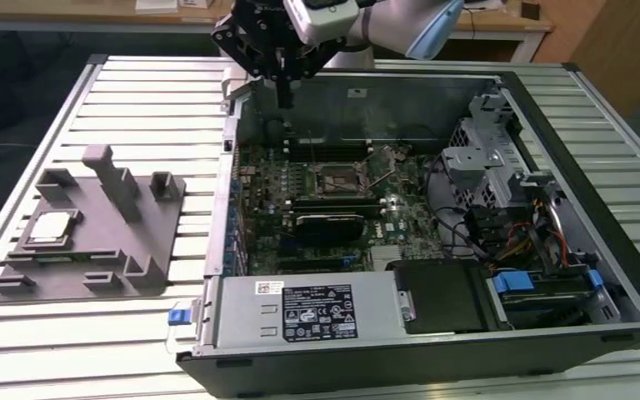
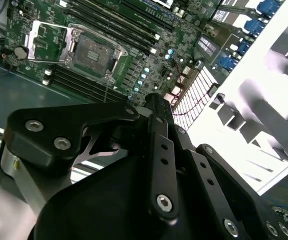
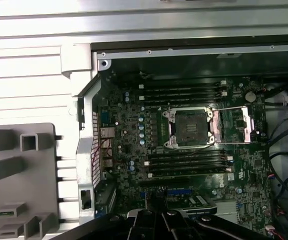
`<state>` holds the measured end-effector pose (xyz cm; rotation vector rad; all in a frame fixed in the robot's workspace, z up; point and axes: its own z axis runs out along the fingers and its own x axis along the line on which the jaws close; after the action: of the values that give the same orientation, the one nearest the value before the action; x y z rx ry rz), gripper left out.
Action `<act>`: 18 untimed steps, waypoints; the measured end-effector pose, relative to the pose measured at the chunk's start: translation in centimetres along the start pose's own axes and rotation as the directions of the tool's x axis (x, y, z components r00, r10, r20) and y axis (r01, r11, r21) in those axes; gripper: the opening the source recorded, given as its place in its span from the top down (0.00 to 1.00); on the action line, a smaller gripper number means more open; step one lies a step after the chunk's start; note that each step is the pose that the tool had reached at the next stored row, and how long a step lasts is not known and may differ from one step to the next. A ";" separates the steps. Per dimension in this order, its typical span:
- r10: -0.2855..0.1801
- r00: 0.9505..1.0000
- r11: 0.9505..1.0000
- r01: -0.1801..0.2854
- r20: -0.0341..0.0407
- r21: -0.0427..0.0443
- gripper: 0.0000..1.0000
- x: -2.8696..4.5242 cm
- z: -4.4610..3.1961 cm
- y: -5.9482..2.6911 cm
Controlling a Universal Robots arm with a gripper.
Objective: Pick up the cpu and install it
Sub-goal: 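Reach for the cpu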
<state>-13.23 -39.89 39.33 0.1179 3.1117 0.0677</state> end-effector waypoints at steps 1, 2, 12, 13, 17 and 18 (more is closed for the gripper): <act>0.000 1.000 1.000 0.000 0.000 0.000 0.89 0.17 -0.01 -0.01; 0.000 1.000 1.000 0.000 0.000 0.000 0.89 0.34 -0.01 -0.02; 0.000 1.000 1.000 0.000 0.002 0.000 0.89 1.85 -0.05 -0.14; 0.000 1.000 1.000 0.000 0.002 0.000 0.89 1.99 -0.05 -0.15; 0.000 1.000 1.000 0.000 0.003 0.000 0.89 2.62 -0.07 -0.20; 0.000 1.000 1.000 0.000 0.004 0.000 0.89 2.79 -0.08 -0.21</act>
<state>-16.02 -39.89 39.33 0.1175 3.1081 0.0679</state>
